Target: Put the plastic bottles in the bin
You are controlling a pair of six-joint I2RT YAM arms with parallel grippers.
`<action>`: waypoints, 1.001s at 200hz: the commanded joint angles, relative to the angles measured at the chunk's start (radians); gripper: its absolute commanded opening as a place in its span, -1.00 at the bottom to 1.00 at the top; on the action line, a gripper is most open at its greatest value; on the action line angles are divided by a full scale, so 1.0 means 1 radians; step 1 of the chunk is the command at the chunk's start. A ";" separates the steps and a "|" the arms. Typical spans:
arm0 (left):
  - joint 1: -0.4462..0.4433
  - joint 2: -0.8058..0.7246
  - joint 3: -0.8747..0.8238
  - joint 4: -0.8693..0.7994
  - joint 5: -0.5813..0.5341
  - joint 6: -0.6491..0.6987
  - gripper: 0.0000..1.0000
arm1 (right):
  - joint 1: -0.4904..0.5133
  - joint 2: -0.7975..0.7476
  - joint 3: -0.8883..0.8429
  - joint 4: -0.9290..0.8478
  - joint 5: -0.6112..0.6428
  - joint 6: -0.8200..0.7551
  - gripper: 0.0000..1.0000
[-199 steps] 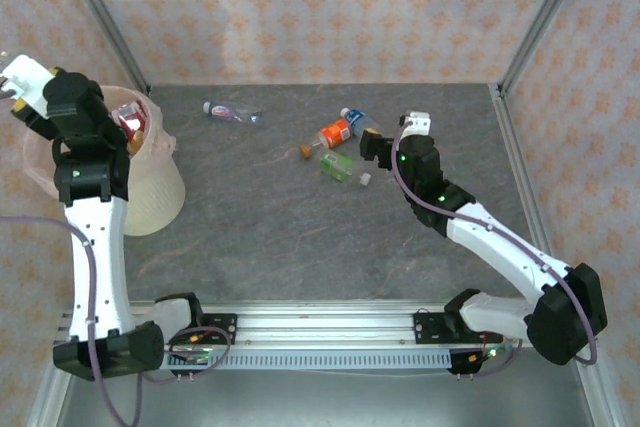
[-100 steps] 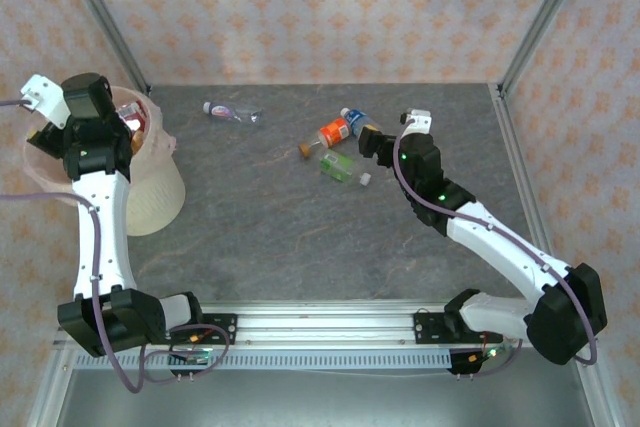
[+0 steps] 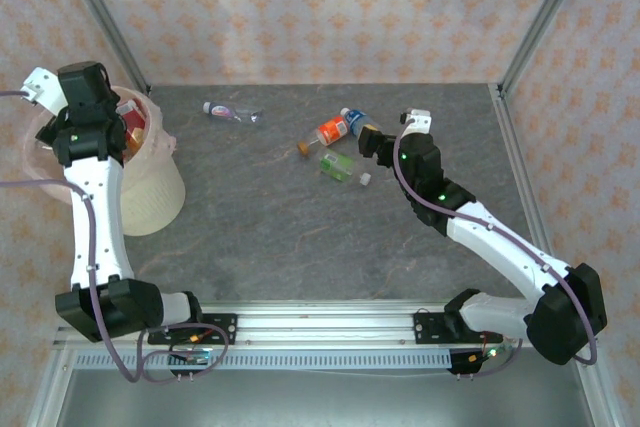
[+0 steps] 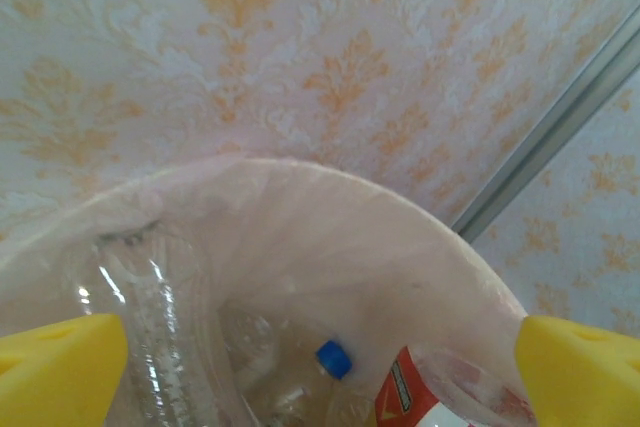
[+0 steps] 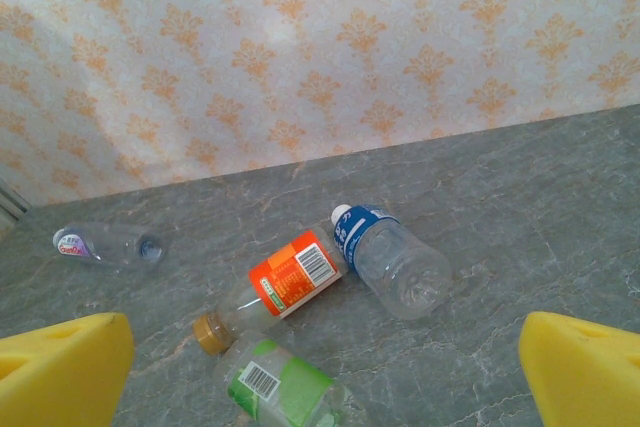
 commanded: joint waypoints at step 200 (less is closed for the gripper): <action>-0.395 0.073 0.164 -0.077 0.192 -0.014 1.00 | -0.045 0.102 0.076 -0.087 -0.013 0.097 0.98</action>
